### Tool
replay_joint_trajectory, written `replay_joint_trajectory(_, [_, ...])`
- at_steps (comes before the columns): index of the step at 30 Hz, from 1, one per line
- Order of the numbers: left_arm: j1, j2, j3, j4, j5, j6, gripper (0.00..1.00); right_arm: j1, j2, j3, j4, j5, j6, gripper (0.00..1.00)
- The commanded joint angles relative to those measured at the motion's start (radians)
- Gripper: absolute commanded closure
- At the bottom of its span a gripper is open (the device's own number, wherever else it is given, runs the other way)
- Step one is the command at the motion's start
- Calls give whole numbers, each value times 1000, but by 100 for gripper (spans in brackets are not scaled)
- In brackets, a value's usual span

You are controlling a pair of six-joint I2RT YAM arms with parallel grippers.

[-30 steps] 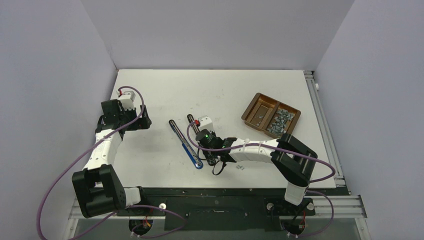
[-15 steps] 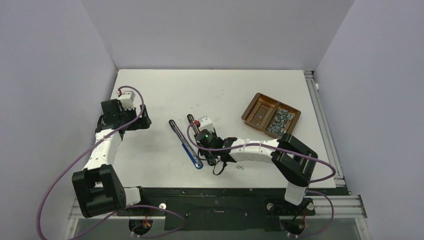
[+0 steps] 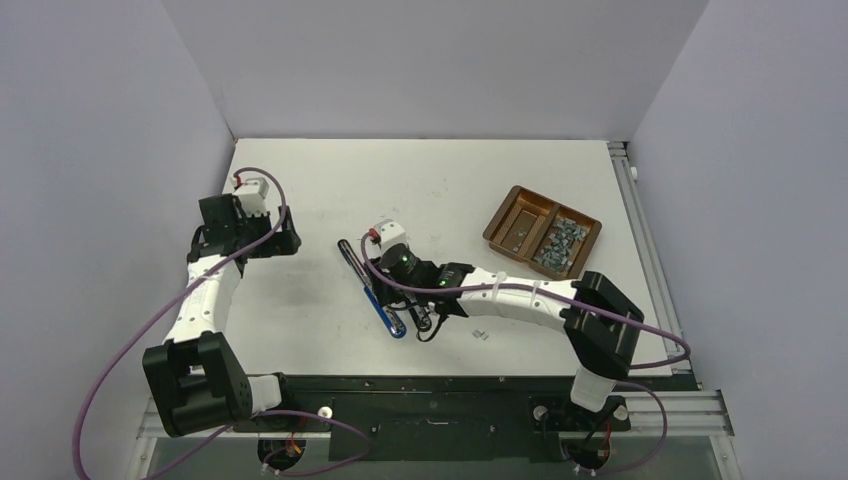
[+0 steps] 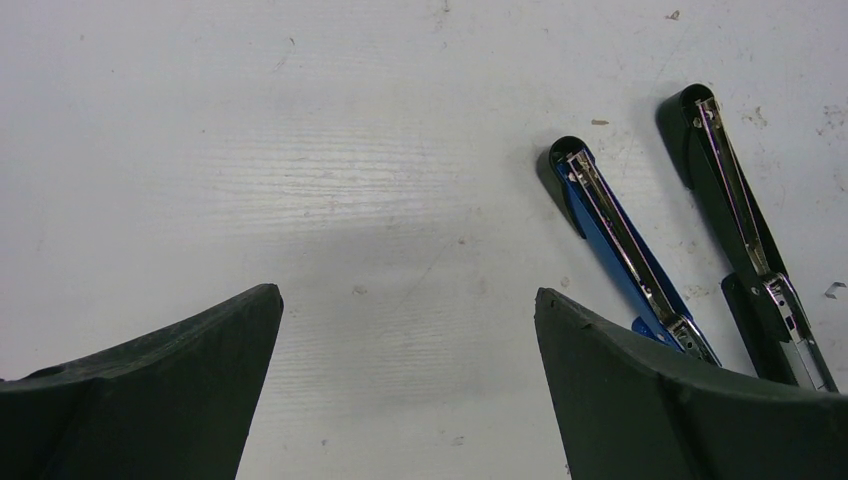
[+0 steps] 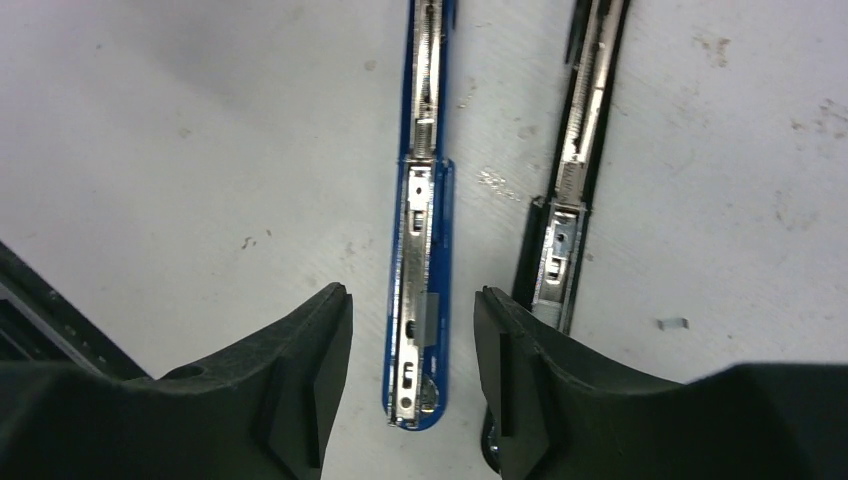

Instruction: Load the staples into the stapler

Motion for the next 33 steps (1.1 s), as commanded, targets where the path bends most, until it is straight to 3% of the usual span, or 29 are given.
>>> replay_joint_trajectory(1, [8,-45,59,-32,-8,17,4,19,76,76,-33,-114,-24,53])
replay_joint_trajectory(22, [9,-96,48,-37,-2,26,4,-61,123,18,27,-244,22,58])
replay_joint_trajectory(33, [8,-110,53,-45,-9,27,4,-70,150,-15,56,-275,32,67])
